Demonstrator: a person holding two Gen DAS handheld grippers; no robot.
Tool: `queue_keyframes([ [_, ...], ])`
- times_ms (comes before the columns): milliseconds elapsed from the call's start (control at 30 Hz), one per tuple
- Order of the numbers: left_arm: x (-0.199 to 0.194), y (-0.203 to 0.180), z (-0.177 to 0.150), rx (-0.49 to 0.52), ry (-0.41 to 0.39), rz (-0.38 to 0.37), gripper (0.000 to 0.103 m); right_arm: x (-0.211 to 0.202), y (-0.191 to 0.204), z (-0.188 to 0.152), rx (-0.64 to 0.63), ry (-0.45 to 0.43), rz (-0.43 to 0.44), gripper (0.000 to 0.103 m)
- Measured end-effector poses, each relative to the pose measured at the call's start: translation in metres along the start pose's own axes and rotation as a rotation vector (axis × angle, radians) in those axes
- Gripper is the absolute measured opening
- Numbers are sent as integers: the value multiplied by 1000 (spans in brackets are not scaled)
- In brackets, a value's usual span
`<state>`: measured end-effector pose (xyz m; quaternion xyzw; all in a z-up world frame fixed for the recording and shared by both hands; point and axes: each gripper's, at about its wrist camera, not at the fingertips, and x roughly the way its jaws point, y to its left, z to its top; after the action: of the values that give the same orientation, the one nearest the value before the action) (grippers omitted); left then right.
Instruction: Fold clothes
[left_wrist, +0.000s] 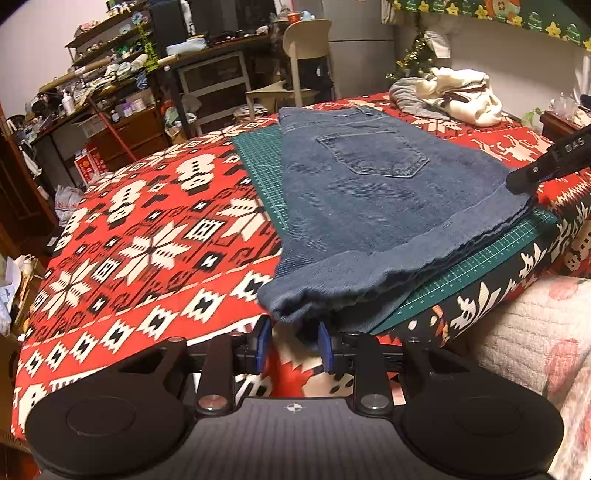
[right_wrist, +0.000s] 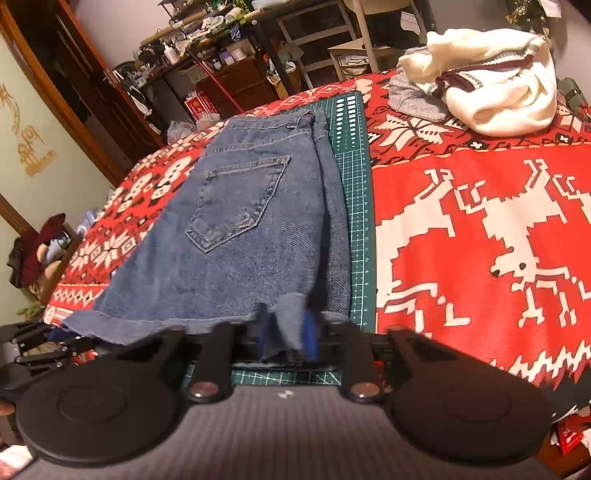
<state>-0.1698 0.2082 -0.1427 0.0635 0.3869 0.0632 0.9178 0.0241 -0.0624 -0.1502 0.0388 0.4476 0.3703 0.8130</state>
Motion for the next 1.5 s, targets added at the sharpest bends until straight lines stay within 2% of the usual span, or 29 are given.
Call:
queue_keyframes([
  [33,0,-1,-1,7,0,2,8,0,2,0,-6,-2,-9,9],
  [133,0,-4,-3,27,2,7,3,-11,4,2,-11,-50,-12,8],
  [200,-1,-6,-4,41,3,10,3,-21,5,5,1,-90,-13,8],
  [400,1,-3,-5,29,16,0,3,-18,-3,5,8,-61,-29,8],
  [700,-13,18,-6,-87,33,-46,4,-9,-16,-11,51,-31,-31,8],
  [900,-32,43,0,-178,-17,-29,4,-14,-15,-8,36,-36,-35,9],
  [1000,-32,44,18,-196,-62,-80,4,-20,-13,-5,27,-43,-51,10],
  [1100,-27,39,37,-203,-99,-139,5,-26,-8,-1,2,-55,-128,11],
  [1200,-9,28,52,-208,-81,-187,9,-33,-2,3,-27,-83,-200,12],
  [1333,17,17,61,-233,-35,-222,8,-35,14,10,-96,-121,-191,13],
  [1500,35,11,57,-245,24,-204,8,-6,52,12,-230,-121,-142,14],
])
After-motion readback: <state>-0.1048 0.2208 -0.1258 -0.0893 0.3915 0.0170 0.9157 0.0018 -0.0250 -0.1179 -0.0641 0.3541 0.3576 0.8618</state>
